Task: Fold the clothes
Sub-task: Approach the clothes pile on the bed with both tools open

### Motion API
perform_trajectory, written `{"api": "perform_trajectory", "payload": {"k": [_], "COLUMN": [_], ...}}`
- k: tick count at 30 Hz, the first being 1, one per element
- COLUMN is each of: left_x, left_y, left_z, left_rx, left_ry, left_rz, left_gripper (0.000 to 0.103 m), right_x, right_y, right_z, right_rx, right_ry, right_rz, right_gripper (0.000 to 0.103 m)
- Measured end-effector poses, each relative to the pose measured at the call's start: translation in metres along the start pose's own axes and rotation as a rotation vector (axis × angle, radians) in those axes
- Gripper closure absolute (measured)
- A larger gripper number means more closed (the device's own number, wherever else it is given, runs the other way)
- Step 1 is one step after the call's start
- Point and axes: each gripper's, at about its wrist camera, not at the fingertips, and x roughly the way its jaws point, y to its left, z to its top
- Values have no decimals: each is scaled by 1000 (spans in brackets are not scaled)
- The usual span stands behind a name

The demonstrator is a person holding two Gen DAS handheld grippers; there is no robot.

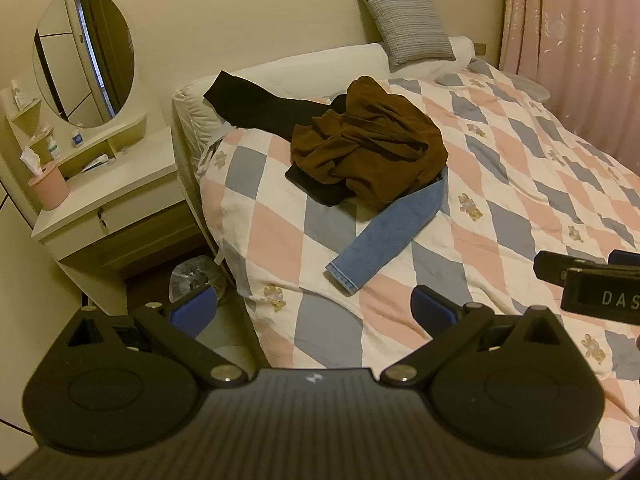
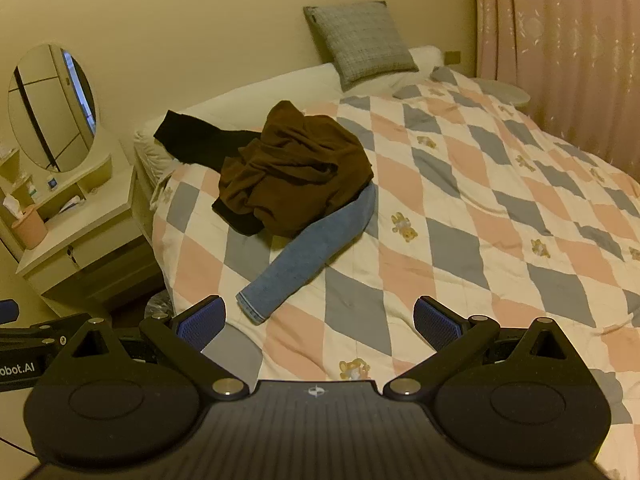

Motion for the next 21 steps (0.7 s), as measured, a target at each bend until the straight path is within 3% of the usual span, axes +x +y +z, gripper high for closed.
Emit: {"api": "perform_trajectory", "payload": {"k": [21], "left_x": [0], "left_y": [16], "left_z": [3], "left_rx": [-15], "left_ry": [14], "left_rz": [-14], "left_gripper": [1], "right_x": [0], "right_y": [8], "right_z": [4], "right_rx": [-21], "right_ry": [1], "right_rz": [-5], "right_gripper": [0]}}
